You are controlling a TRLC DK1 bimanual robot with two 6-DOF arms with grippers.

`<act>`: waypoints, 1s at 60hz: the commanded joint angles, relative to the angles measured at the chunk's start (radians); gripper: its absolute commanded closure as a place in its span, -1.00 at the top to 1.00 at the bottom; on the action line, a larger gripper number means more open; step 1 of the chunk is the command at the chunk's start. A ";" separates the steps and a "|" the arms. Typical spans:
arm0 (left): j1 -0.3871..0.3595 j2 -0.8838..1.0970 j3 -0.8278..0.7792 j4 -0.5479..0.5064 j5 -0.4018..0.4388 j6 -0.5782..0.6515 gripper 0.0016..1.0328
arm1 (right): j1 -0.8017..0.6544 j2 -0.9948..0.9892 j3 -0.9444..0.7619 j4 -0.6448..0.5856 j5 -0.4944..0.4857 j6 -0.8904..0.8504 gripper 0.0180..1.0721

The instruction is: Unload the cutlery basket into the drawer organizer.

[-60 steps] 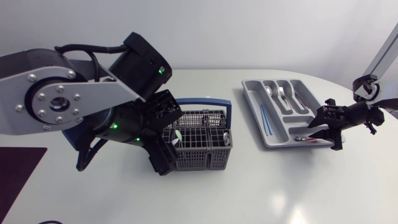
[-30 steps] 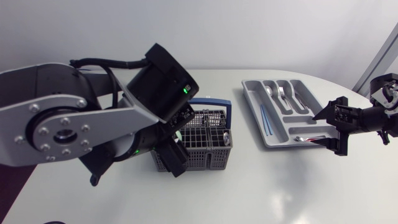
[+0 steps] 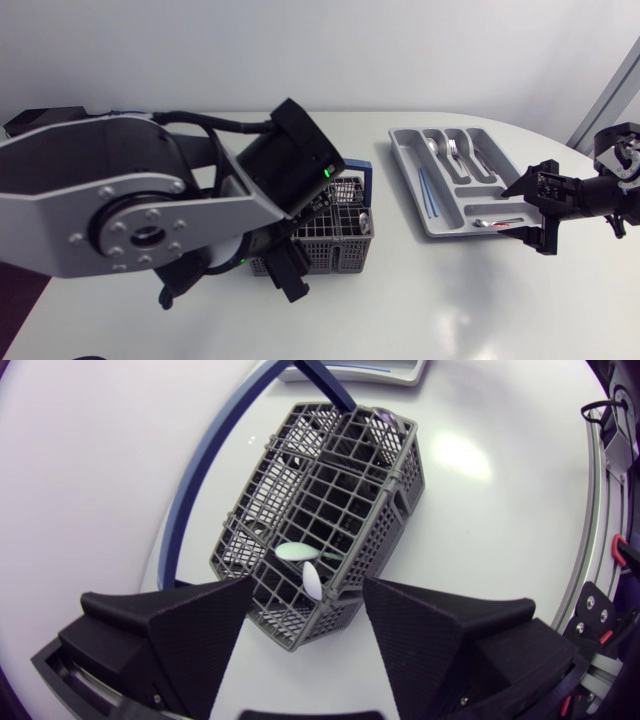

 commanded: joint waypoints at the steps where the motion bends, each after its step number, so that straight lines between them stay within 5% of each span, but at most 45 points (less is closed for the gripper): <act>1: -0.002 0.067 -0.011 -0.005 0.002 -0.033 0.54 | 0.008 -0.012 -0.029 0.011 0.003 0.018 0.93; 30: 0.047 0.130 -0.007 0.025 -0.042 -0.033 0.53 | 0.008 0.006 -0.015 0.011 0.003 0.018 0.93; 60: 0.053 0.149 -0.024 0.077 -0.058 -0.022 -0.11 | -0.002 0.022 -0.015 0.013 0.003 0.012 0.93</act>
